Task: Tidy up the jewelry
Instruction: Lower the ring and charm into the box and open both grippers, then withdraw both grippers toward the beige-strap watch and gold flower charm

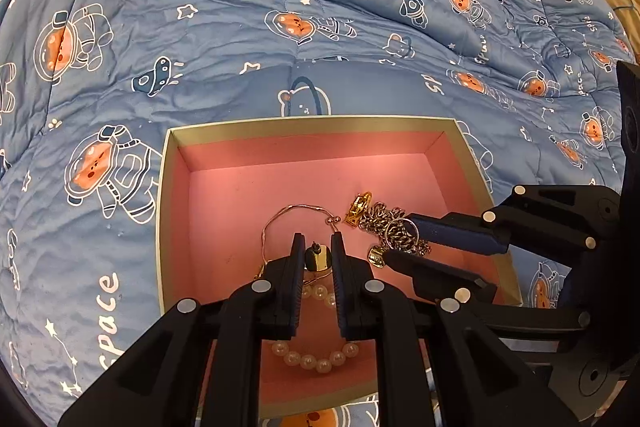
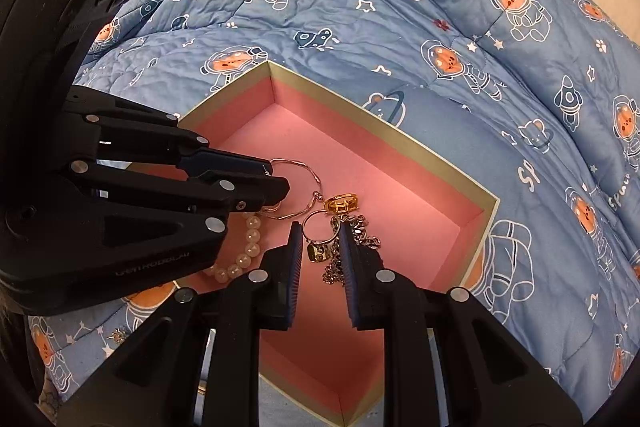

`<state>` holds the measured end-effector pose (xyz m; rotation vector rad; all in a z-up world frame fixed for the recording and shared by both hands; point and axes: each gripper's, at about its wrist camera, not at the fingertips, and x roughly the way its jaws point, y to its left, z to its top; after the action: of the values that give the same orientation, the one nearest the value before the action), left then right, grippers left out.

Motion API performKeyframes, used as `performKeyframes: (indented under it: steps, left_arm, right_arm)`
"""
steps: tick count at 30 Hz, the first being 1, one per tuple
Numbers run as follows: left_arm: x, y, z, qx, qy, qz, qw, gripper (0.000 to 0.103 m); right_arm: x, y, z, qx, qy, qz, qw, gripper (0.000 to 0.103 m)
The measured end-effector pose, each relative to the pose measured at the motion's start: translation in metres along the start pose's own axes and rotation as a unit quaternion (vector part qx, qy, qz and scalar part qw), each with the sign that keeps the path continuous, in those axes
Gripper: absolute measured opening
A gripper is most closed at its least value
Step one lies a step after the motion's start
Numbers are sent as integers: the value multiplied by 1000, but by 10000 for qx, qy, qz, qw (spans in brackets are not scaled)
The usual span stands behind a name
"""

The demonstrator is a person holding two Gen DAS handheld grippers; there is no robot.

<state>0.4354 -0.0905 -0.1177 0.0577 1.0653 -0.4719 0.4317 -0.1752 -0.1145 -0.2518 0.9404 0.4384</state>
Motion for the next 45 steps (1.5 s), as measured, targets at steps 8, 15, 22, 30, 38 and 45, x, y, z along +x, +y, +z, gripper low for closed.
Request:
performKeyframes:
  steps: [8,15,22,30,38,45]
  left_arm:
    - [11,-2,1,-50,84,8,10000,13]
    - [11,-5,0,-21,20,-20,10000,13]
    - [3,-9,2,49,-171,-22,9998,35]
    - [-21,-11,-2,-10,-562,121,9983,74]
    - [-70,-1,-36,-250,-1200,222,9922,92]
    - [-85,5,-90,-241,-1232,635,9901,95]
  right_arm:
    - [9,2,0,-19,93,42,9999,20]
    - [12,0,-1,57,98,132,9998,20]
    - [6,3,-3,13,-118,35,9999,58]
    - [-11,-2,-10,204,-376,32,9991,70]
    - [-61,1,-41,839,-975,52,9917,72]
    - [-82,13,-78,1219,-1005,-68,9874,72]
